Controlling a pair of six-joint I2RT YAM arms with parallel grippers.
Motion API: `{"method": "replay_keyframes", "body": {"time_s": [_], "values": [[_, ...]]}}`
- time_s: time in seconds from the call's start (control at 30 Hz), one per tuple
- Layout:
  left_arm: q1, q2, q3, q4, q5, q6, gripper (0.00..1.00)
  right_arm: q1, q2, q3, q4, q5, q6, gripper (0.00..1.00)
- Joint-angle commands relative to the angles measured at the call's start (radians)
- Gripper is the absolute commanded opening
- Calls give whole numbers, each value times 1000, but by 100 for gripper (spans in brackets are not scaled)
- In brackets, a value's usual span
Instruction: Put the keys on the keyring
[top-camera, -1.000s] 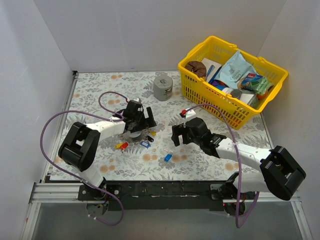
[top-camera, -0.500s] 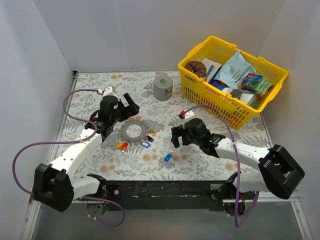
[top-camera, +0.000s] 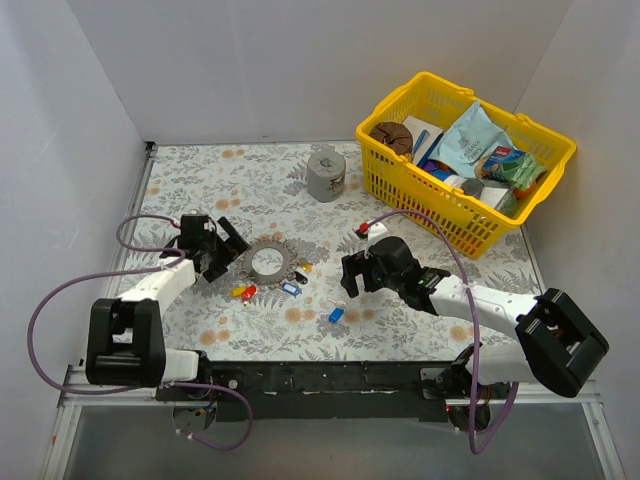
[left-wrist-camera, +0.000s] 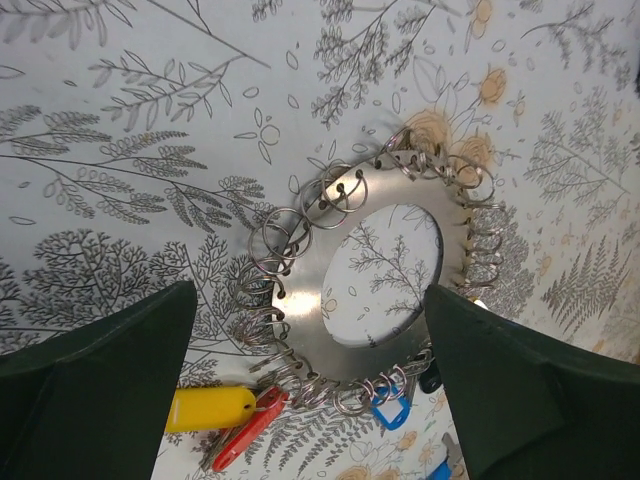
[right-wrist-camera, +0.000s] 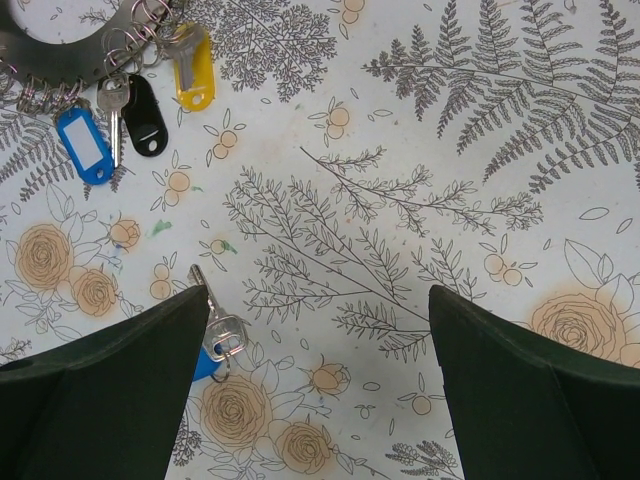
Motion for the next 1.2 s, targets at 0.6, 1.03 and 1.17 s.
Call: {"method": "replay_keyframes", "body": {"time_s": [0.6,1.03,1.17], "values": [[6,40,-80,181,248,-29,95,-3,40,57,9,-2,-31,98],[6,28,32,25,28,83,97,-3,27,77,-13,1,-44,97],[6,46,55,23,19,89,96,-2,23,78,-20,1,-43,97]]}}
